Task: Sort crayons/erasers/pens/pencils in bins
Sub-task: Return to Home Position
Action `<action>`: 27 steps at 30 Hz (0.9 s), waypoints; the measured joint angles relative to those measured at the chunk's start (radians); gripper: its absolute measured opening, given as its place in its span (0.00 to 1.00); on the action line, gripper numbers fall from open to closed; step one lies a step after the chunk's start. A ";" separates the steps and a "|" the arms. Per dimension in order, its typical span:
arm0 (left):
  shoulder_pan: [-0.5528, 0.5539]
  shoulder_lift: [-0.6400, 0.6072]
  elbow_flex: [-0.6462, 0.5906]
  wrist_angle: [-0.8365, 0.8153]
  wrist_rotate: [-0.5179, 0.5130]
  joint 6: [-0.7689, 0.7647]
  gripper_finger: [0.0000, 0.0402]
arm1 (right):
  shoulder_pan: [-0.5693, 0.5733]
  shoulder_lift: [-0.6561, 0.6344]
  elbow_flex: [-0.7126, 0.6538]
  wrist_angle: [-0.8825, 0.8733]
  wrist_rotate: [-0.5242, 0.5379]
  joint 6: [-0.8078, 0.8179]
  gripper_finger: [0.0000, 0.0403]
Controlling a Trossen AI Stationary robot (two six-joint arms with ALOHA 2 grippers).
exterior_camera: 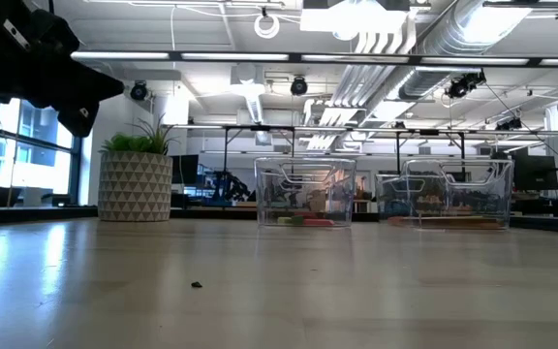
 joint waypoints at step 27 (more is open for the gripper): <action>0.000 0.001 0.000 0.001 0.000 0.000 0.00 | 0.000 -0.465 -0.273 0.688 -0.418 -1.184 0.36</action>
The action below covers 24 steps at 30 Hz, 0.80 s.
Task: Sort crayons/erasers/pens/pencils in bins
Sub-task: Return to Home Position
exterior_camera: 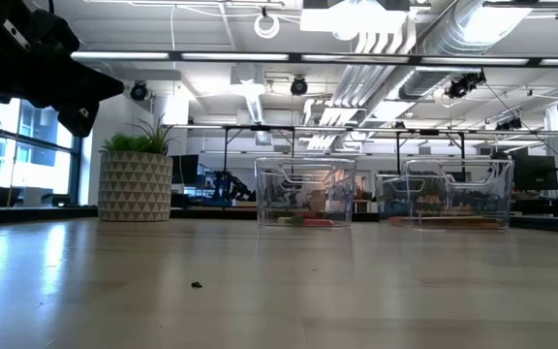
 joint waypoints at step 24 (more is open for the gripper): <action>0.000 0.000 0.000 0.000 0.000 0.000 0.00 | -0.284 -0.175 -0.660 0.563 -0.260 -0.050 0.36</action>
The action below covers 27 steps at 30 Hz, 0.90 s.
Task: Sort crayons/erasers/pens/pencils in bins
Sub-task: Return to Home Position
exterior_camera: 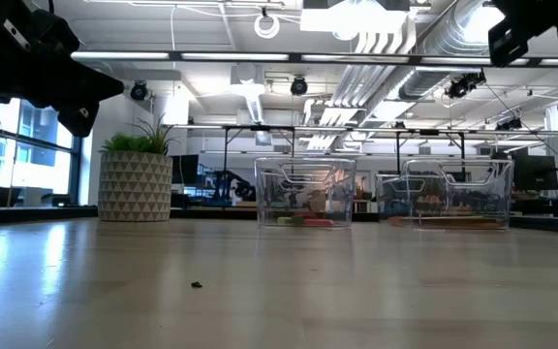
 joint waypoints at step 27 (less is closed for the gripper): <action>0.000 0.000 0.000 0.000 0.000 0.000 0.00 | -0.370 -0.003 -0.117 -0.044 -0.344 0.107 0.36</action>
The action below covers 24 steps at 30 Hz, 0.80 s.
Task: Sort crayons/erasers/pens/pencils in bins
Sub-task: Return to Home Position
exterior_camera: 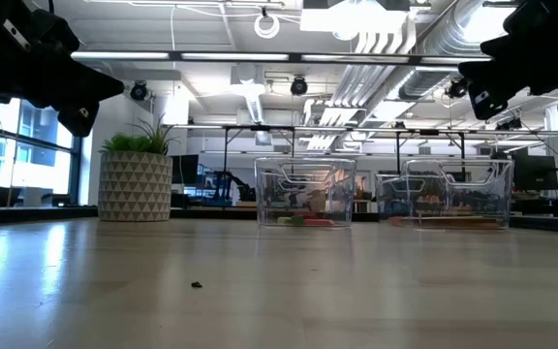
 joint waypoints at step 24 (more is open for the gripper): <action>0.000 0.000 0.000 0.000 0.000 0.000 0.00 | -0.109 -0.299 0.000 -0.293 -0.027 -0.004 0.36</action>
